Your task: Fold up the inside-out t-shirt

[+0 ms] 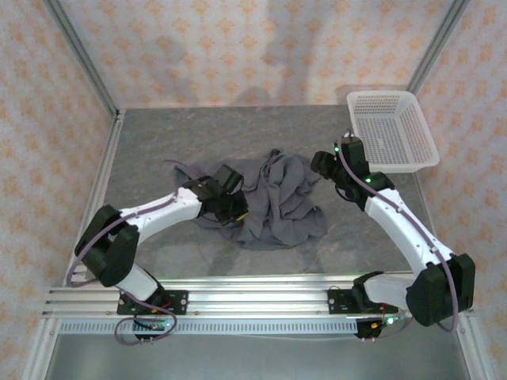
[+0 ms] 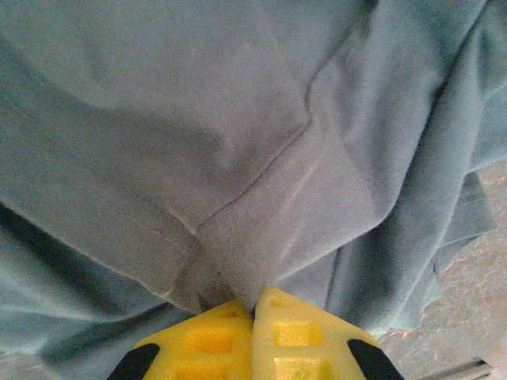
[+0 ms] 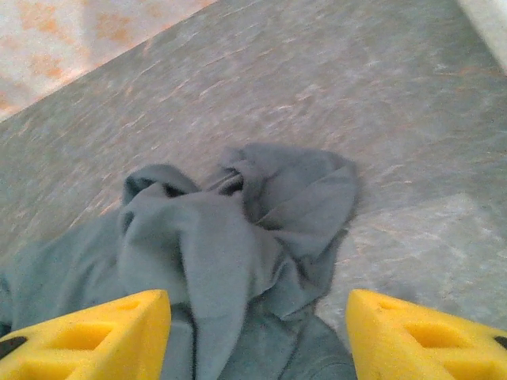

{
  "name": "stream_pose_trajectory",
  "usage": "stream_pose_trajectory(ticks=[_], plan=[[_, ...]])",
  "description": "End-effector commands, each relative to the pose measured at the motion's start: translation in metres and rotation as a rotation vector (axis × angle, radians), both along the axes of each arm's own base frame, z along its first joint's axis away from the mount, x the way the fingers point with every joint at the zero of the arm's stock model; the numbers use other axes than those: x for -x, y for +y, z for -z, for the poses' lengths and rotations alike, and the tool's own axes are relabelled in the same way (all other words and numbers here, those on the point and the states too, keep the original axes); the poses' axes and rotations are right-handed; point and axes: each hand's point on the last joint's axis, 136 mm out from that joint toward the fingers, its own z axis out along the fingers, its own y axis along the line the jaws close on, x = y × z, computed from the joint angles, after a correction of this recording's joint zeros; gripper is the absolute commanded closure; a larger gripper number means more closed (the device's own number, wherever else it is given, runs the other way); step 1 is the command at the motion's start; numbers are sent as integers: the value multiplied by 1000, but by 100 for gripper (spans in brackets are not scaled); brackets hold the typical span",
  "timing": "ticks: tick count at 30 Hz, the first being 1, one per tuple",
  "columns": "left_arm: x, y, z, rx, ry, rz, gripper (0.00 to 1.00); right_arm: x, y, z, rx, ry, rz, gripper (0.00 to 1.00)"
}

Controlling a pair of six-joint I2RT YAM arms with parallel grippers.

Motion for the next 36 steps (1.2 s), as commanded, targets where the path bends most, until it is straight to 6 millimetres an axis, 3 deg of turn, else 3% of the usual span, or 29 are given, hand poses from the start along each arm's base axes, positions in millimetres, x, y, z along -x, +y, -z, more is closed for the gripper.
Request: stream_pose_trajectory(ticks=[1,4,9,14,15,16,18,19,22,27,30,32,34,36], plan=[[-7,39,-35,-128,-99,14,100,0,42,11,-41,-15,-243,30],[-8,64,-53,-231,-139,22,100,-8,57,30,-32,1,-331,27],[-8,82,-57,-263,-148,12,100,-31,90,73,-111,108,-430,26],[-7,94,-56,-272,-148,-20,100,-56,90,124,-90,202,-351,28],[-7,101,-57,-290,-149,-32,100,-59,91,129,-93,214,-353,34],[-8,109,-59,-311,-150,-41,100,-60,92,130,-90,225,-354,47],[-9,128,-64,-342,-154,-72,100,-63,85,124,-54,217,-331,84],[-11,138,-69,-341,-159,-90,100,-65,76,114,-25,195,-298,99],[-19,169,-99,-331,-207,-156,100,-62,52,61,32,61,-247,100],[-33,206,-194,-343,-379,-210,100,-38,18,-49,135,-182,-194,100],[-32,228,-254,-437,-483,-235,100,-20,-4,-112,194,-311,-134,100],[-28,249,-292,-546,-554,-278,100,-1,-35,-169,235,-427,-13,100],[-20,269,-328,-626,-618,-339,100,17,-62,-213,244,-513,94,100],[-13,276,-365,-642,-701,-378,100,34,-78,-253,244,-593,149,100]])
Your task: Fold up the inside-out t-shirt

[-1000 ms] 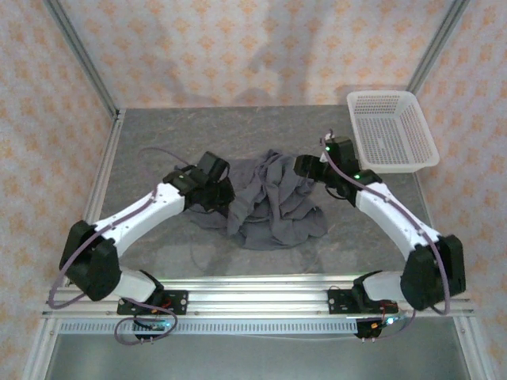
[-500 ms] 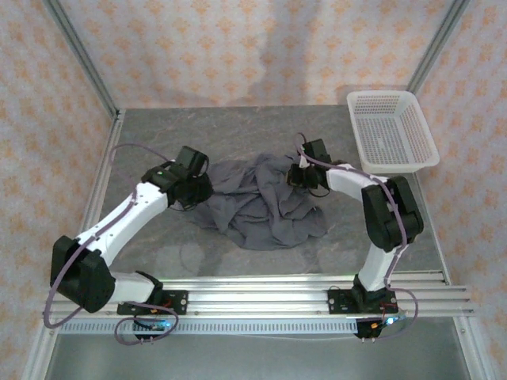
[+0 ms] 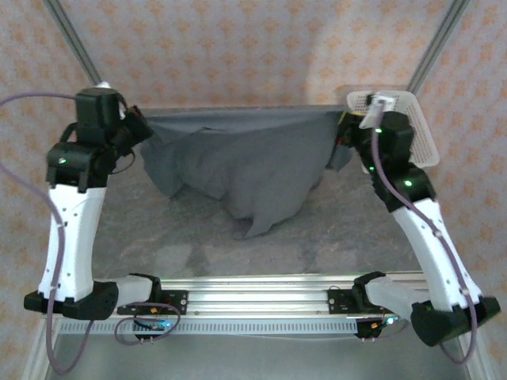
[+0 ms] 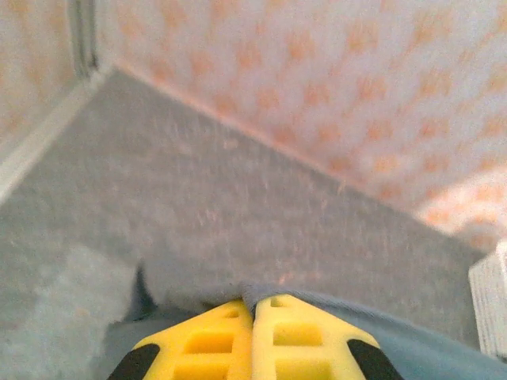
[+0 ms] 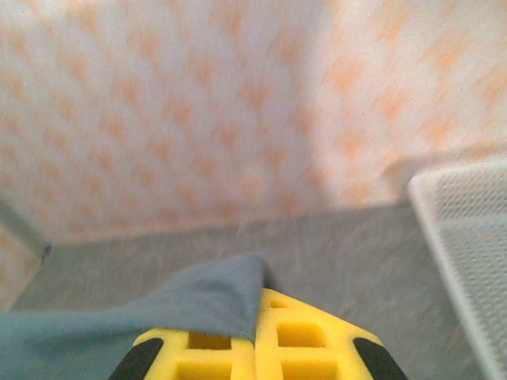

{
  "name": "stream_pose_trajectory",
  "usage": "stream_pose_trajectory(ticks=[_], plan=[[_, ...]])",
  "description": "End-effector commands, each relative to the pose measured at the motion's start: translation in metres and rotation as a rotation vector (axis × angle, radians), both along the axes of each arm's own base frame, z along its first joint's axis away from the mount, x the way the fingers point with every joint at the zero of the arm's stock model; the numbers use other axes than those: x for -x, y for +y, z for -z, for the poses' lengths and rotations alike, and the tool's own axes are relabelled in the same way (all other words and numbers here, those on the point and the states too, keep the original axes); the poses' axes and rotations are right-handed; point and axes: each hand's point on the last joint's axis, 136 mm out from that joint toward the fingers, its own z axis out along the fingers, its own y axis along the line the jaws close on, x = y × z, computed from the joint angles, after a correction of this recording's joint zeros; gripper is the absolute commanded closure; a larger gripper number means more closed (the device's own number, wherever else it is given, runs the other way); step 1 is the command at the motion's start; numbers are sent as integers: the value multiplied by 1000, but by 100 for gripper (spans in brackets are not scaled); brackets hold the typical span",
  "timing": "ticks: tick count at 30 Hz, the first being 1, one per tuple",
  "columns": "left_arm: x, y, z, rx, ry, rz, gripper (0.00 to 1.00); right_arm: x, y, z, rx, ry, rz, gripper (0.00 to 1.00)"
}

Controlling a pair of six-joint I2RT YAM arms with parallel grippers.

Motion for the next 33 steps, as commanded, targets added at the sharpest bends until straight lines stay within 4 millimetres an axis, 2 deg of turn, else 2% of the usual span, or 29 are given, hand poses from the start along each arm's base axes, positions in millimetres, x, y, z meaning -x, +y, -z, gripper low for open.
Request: stream_pose_trajectory(ticks=[1,2,6,9,12,15,17,19,21,23,26,30,33], plan=[[23,33,-35,-155,-28,-101,100,27,-48,-48,41,-83,194,100],[24,27,-52,-139,-82,-65,100,33,-46,-62,32,-110,170,100],[40,-10,-125,-22,-340,117,100,73,-16,-129,-23,-288,-50,100],[68,-10,-166,22,-479,115,100,108,-8,-168,-43,-405,-143,100],[98,1,-191,17,-580,57,100,147,-9,-201,-48,-520,-190,100],[120,8,-205,18,-648,25,100,179,-10,-227,-22,-612,-222,100],[127,10,-209,18,-661,12,100,192,-14,-240,-14,-658,-217,100],[121,11,-207,15,-651,7,100,192,-17,-249,-9,-678,-195,100],[105,11,-200,9,-614,3,100,176,-19,-250,-10,-645,-165,100],[80,10,-188,-5,-554,2,100,148,-15,-244,-2,-582,-151,100],[28,8,-162,-26,-449,6,100,94,-1,-227,22,-475,-156,100],[-49,6,-116,-40,-313,7,100,-1,32,-178,52,-306,-217,100],[-101,23,-69,-26,-197,-42,100,-75,56,-125,57,-176,-255,100]])
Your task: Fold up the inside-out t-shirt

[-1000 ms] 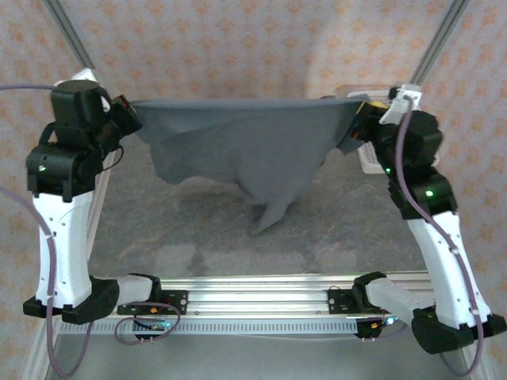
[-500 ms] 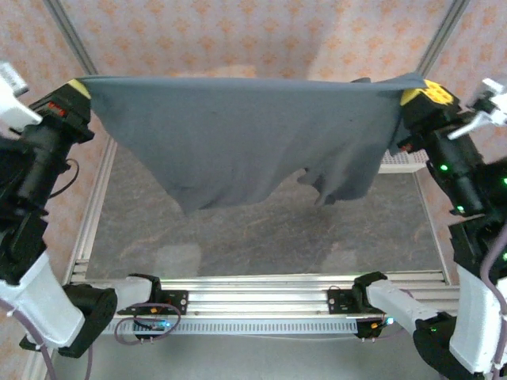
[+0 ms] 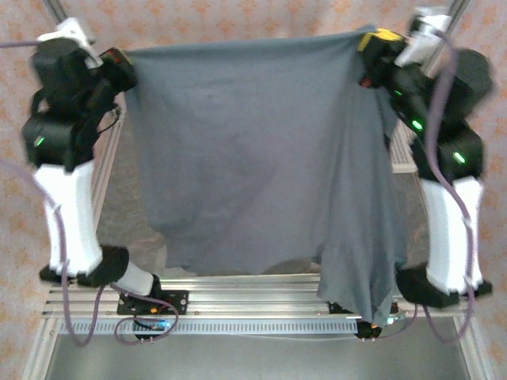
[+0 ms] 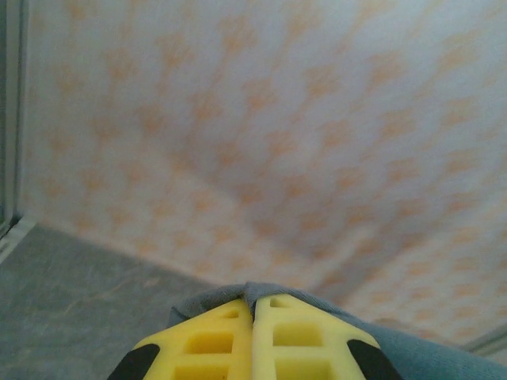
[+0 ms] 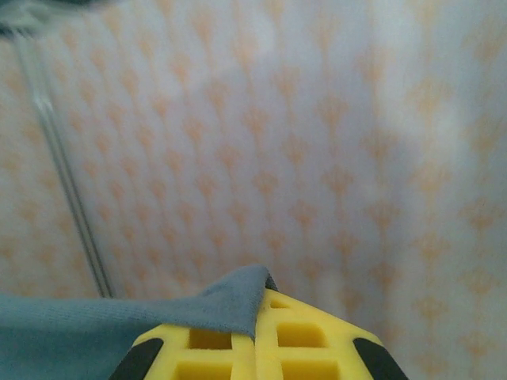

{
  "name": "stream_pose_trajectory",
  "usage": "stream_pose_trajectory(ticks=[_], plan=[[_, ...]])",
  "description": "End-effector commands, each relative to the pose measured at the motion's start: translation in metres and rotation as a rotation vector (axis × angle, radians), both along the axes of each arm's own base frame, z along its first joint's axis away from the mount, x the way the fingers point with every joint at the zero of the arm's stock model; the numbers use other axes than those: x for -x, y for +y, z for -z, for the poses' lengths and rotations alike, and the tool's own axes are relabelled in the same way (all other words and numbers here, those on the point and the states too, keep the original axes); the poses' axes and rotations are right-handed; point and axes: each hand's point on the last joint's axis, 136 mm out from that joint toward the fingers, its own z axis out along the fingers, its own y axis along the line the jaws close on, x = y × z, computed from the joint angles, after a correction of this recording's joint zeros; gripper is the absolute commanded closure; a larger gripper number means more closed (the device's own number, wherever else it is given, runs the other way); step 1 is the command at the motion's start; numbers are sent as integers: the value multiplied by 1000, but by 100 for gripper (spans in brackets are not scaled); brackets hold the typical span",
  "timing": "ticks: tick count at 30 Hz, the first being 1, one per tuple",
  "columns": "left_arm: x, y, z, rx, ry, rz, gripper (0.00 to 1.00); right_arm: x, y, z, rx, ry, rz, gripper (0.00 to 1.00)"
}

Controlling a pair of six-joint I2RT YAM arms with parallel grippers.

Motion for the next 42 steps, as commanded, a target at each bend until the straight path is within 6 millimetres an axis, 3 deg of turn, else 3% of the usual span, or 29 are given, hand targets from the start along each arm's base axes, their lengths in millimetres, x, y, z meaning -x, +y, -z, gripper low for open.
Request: stream_pose_trajectory(ticks=[1,3,4,5,7,10,11,15,17,19,23,25,29,33,35,37,42], plan=[[-56,33,57,12,132,-106,100,-89,21,75,54,182,-6,98],[-90,51,99,69,219,-127,100,-134,32,121,72,280,1,90],[-106,57,121,101,262,-125,98,-156,36,145,79,335,6,73],[-118,62,139,119,298,-123,90,-172,38,166,89,383,20,60],[-140,65,171,131,353,-99,73,-196,32,193,92,480,90,49],[-144,60,172,117,332,-60,53,-201,22,195,91,518,137,41],[-137,56,161,120,303,-42,48,-198,23,195,92,524,133,40],[-114,34,167,174,333,51,37,-175,20,209,94,614,121,38],[-95,19,181,194,361,87,30,-159,19,227,86,674,114,38],[-71,2,211,213,437,121,23,-142,11,249,54,714,149,38],[-17,-39,286,234,618,195,20,-99,-26,322,-27,830,331,39],[18,-43,328,276,715,151,22,-66,-50,358,-73,893,451,38],[84,-53,389,346,867,100,24,2,-91,419,-170,1017,636,34],[137,-49,428,297,998,54,24,56,-120,492,-231,1217,693,34],[149,-47,439,301,1022,33,24,66,-126,517,-250,1261,689,34],[157,-45,451,292,1040,24,24,64,-126,536,-239,1275,652,34],[159,-46,472,275,1096,35,24,34,-110,574,-241,1325,515,40]])
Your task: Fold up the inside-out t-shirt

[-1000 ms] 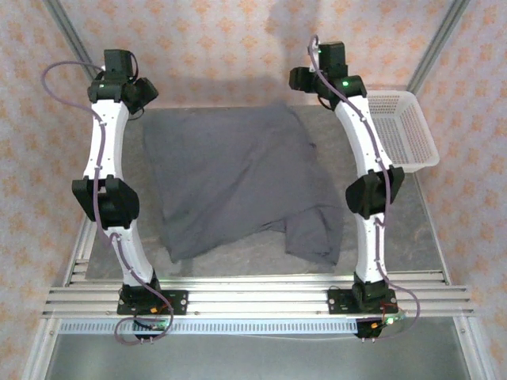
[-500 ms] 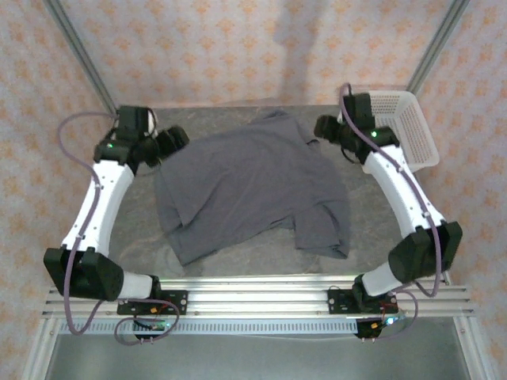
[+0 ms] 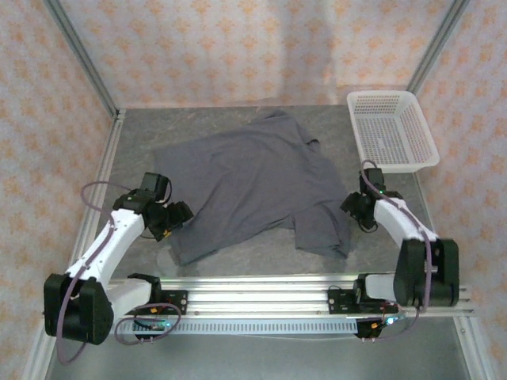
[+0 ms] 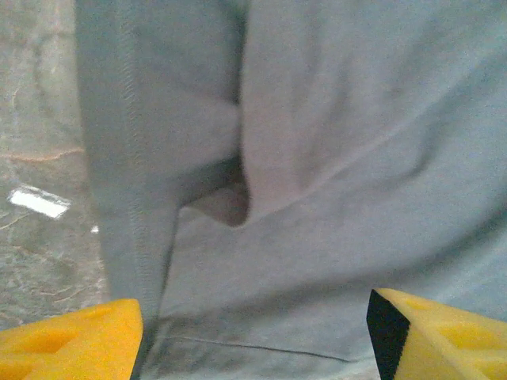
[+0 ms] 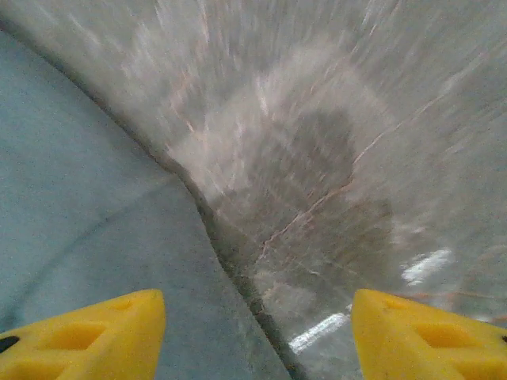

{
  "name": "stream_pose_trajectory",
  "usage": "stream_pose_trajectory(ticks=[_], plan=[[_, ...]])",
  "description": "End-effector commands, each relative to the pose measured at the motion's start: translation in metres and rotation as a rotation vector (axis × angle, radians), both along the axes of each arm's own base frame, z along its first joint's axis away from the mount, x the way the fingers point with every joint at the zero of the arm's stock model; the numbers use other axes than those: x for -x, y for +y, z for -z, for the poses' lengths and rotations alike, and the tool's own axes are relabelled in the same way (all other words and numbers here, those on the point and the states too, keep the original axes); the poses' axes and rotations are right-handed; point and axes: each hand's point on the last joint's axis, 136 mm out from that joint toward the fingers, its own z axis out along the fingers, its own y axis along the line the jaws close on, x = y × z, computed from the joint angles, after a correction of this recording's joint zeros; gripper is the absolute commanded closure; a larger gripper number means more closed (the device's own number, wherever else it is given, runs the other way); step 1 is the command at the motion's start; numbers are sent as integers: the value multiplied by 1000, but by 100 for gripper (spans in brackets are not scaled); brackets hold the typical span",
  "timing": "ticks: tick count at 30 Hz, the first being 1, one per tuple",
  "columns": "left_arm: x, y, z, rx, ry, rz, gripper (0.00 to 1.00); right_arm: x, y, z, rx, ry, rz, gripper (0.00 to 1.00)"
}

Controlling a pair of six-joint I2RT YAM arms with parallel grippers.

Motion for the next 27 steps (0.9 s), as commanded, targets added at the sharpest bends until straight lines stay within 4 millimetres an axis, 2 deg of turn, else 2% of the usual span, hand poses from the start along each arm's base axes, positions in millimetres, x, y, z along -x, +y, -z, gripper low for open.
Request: stream_pose_trajectory(ticks=[1,3,5,6,8,9,11,17,20,23,25,27], plan=[[-1,4,10,-31,21,-6,24,-45,19,1,-89,-119,-82,42],[-4,4,11,-29,8,-7,24,-56,23,5,-118,-160,-76,44],[-5,4,11,-29,-6,-10,24,-58,29,9,-155,-175,-77,51],[-5,4,11,-28,-7,-13,24,-57,31,10,-171,-169,-78,58],[-3,5,12,-30,-4,-15,24,-55,35,8,-192,-163,-85,81],[-2,5,14,-34,6,-17,24,-54,36,2,-200,-172,-87,89],[3,8,16,-45,28,-22,24,-53,40,-18,-220,-219,-92,100],[23,13,26,-81,112,-31,29,-53,53,-99,-316,-430,-82,100],[20,10,32,-66,100,-26,35,-49,55,-119,-337,-475,-82,100],[11,-13,31,6,79,44,43,-47,56,-126,-337,-483,-91,100],[12,-21,31,-13,93,84,44,-43,46,-119,-270,-450,-70,98],[19,-22,35,-34,121,90,44,-36,29,-104,-182,-378,-23,73]])
